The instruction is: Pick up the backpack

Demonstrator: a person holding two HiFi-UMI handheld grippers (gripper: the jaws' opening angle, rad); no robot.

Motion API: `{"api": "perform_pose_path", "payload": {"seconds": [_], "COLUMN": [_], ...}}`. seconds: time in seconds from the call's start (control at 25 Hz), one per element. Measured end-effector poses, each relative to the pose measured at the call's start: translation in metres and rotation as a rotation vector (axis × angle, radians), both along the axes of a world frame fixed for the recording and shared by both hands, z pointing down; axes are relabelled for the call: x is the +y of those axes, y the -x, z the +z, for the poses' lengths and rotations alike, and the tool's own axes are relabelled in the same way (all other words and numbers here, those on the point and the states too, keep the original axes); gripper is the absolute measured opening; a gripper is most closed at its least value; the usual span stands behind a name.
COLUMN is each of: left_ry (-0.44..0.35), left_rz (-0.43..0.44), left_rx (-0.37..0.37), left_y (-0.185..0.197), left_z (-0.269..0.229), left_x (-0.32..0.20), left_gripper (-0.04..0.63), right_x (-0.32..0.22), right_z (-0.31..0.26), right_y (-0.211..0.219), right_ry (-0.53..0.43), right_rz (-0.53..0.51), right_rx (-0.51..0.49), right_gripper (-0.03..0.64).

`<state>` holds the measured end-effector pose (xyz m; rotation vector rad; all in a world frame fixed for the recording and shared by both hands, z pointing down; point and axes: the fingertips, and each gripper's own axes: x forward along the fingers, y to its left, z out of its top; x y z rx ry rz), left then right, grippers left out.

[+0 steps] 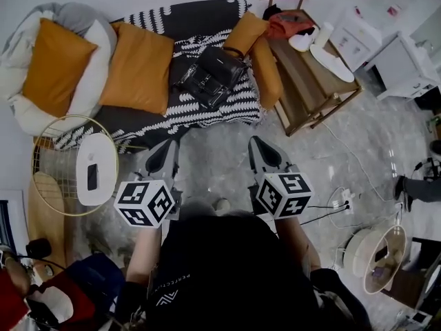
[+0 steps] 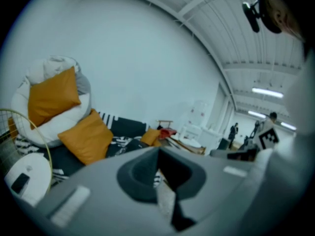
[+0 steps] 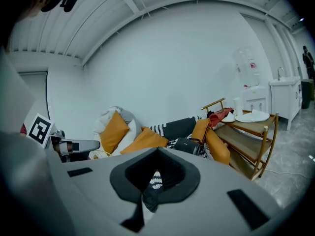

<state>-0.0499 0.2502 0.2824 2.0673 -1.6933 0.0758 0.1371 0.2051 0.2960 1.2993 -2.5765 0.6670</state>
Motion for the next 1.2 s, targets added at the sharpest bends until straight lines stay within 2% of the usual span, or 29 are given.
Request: {"api": "perform_pose_path", "payload": {"seconds": [0.28, 0.64, 1.08, 1.2], "left_ry": [-0.017, -0.021, 0.059, 0.078], "left_rz": [-0.005, 0.083, 0.151, 0.173], "left_rx": [0.008, -0.001, -0.080, -0.081], "left_y": [0.008, 0.018, 0.058, 0.068], "left_z": [0.000, 0.007, 0.038, 0.045], "left_x": [-0.019, -0.078, -0.158, -0.177], "left_gripper": [0.006, 0.006, 0.006, 0.006], "right_x": [-0.017, -0.062, -0.134, -0.149], "right_z": [0.008, 0.018, 0.037, 0.046], "right_y": [0.008, 0.022, 0.055, 0.063], "right_ry": [0.013, 0.036, 0.088, 0.109], "right_rz": [-0.002, 0.040, 0.104, 0.122], "right_rx": [0.009, 0.022, 0.060, 0.073], "right_gripper": [-0.005, -0.005, -0.005, -0.005]}}
